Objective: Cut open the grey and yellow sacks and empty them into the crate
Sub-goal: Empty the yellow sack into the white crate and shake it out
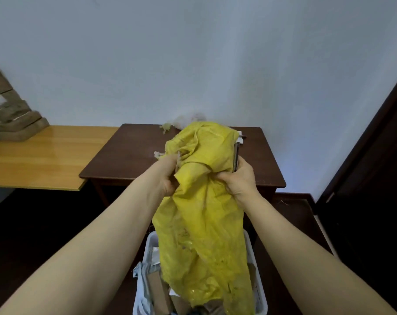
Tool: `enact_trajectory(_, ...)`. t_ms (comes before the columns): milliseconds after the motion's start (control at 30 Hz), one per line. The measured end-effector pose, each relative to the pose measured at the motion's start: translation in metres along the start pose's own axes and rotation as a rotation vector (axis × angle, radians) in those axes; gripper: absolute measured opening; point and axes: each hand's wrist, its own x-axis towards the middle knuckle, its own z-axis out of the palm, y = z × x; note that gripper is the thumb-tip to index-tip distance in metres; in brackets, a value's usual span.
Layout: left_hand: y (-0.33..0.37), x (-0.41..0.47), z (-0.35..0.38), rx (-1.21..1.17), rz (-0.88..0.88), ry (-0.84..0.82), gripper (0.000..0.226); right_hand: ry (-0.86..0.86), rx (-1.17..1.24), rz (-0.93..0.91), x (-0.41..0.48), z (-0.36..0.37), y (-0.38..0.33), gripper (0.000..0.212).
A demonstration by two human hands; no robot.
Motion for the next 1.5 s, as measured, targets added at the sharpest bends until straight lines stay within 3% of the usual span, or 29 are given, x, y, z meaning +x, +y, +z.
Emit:
enact_trajectory(67,-0.003,0.006,-0.012,0.355,0.211,0.313,0.066,0.06,0.023,0.028,-0.002,0.0,0.004,0.046)
enact_trajectory(133,-0.005,0.004,-0.027,0.751,0.59,0.595,0.088,0.033,-0.025,0.016,-0.002,0.0,0.004,0.044)
enact_trajectory(167,-0.005,-0.002,-0.029,0.789,0.784,0.556,0.089,0.012,-0.056,0.013,-0.003,0.001,0.002,0.045)
enact_trajectory(200,-0.005,-0.004,-0.032,0.721,0.882,0.401,0.083,-0.001,-0.073,0.021,-0.002,0.002,0.001,0.046)
enact_trajectory(233,-0.005,-0.009,-0.032,0.567,0.837,0.165,0.074,-0.008,-0.078,0.031,-0.001,0.003,0.0,0.049)
enact_trajectory(300,-0.009,-0.016,-0.03,0.36,0.542,-0.3,0.05,-0.013,-0.077,0.031,0.001,0.005,-0.006,0.056)
enact_trajectory(333,-0.012,-0.016,-0.031,0.366,0.453,-0.422,0.058,-0.03,-0.073,0.024,0.001,0.008,-0.009,0.059)
enact_trajectory(367,-0.015,-0.015,-0.031,0.445,0.409,-0.452,0.081,-0.057,-0.067,0.013,0.0,0.011,-0.012,0.06)
enact_trajectory(433,-0.025,-0.016,-0.023,0.751,0.453,-0.306,0.125,-0.126,-0.001,0.019,-0.007,0.019,-0.019,0.056)
enact_trajectory(467,-0.033,-0.014,-0.018,0.909,0.516,-0.183,0.131,-0.168,0.067,0.058,-0.01,0.022,-0.02,0.049)
enact_trajectory(500,-0.04,-0.01,-0.015,0.988,0.582,-0.046,0.122,-0.215,0.13,0.11,-0.011,0.023,-0.021,0.043)
enact_trajectory(600,-0.049,0.004,-0.014,0.852,0.685,0.253,0.04,-0.347,0.171,0.164,-0.011,0.02,-0.033,0.024)
enact_trajectory(667,-0.045,0.013,-0.02,0.839,0.639,0.31,0.023,-0.305,0.077,0.076,-0.012,0.012,-0.038,0.034)
enact_trajectory(733,-0.039,0.016,-0.026,0.776,0.546,0.311,0.027,-0.183,-0.009,-0.111,-0.014,-0.003,-0.034,0.064)
enact_trajectory(833,-0.034,0.015,-0.026,0.593,0.418,0.19,0.036,-0.404,-0.276,-0.407,-0.02,-0.02,-0.024,0.093)
enact_trajectory(900,-0.033,0.013,-0.019,0.562,0.376,0.086,0.018,-0.558,-0.709,-0.419,-0.017,-0.018,-0.021,0.112)
enact_trajectory(967,-0.033,0.009,-0.011,0.51,0.308,-0.031,0.009,-0.568,-0.992,-0.403,-0.013,-0.014,-0.016,0.12)
enact_trajectory(1033,-0.031,0.004,-0.008,0.412,0.222,-0.194,0.015,-0.495,-0.996,-0.398,-0.008,-0.014,-0.014,0.114)
enact_trajectory(1133,-0.027,0.0,-0.007,0.201,0.113,-0.403,0.042,-0.318,-0.838,-0.353,-0.003,-0.02,-0.003,0.086)
enact_trajectory(1200,-0.022,-0.002,-0.002,0.133,0.191,-0.337,0.032,-0.191,-0.717,-0.263,0.0,-0.025,0.005,0.069)
enact_trajectory(1233,-0.021,-0.003,-0.001,0.16,0.285,-0.211,0.028,-0.145,-0.663,-0.215,0.002,-0.028,0.007,0.063)
enact_trajectory(1300,-0.029,-0.004,-0.006,0.294,0.568,0.146,0.034,-0.066,-0.534,-0.114,0.005,-0.035,0.009,0.05)
enact_trajectory(1333,-0.037,-0.006,-0.011,0.446,0.73,0.283,0.052,-0.018,-0.467,-0.064,0.006,-0.039,0.008,0.044)
enact_trajectory(1433,-0.077,-0.013,-0.014,1.225,0.977,0.228,0.12,0.08,-0.322,0.037,0.007,-0.04,0.002,0.03)
enact_trajectory(1500,-0.097,-0.005,-0.009,1.625,1.054,0.2,0.143,0.05,-0.223,0.128,0.006,-0.031,-0.003,0.022)
